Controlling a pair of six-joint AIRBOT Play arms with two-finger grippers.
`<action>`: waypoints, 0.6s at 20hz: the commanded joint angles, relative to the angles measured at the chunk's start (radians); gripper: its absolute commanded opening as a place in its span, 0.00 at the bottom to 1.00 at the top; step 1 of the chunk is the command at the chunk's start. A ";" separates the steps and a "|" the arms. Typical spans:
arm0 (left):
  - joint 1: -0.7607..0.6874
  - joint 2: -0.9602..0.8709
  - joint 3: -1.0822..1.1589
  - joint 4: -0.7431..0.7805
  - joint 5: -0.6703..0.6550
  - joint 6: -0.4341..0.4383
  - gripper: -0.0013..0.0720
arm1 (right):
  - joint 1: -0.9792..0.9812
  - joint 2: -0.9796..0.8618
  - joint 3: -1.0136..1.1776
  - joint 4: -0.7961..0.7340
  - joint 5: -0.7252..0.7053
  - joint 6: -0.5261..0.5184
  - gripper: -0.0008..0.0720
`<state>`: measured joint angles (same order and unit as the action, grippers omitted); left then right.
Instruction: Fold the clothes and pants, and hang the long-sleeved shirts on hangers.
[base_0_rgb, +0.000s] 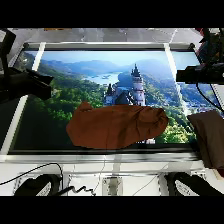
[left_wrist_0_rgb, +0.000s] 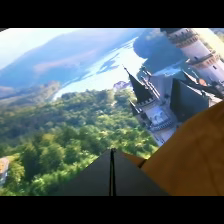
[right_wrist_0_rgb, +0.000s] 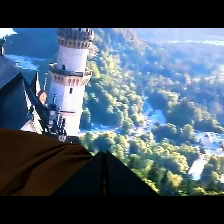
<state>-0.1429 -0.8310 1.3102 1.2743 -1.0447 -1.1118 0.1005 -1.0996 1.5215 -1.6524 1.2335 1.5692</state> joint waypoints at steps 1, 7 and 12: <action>0.001 0.001 0.000 0.000 0.000 0.000 0.03 | 0.001 0.000 0.000 0.000 0.000 0.000 0.02; 0.001 0.001 0.000 0.000 0.000 0.000 0.03 | 0.001 0.000 0.000 0.001 -0.001 0.000 0.02; 0.001 0.001 0.000 0.000 0.000 0.000 0.03 | -0.002 -0.002 0.000 -0.047 -0.043 0.000 0.03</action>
<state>-0.1429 -0.8310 1.3102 1.2743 -1.0447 -1.1118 0.1005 -1.0996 1.5215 -1.6562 1.2083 1.5692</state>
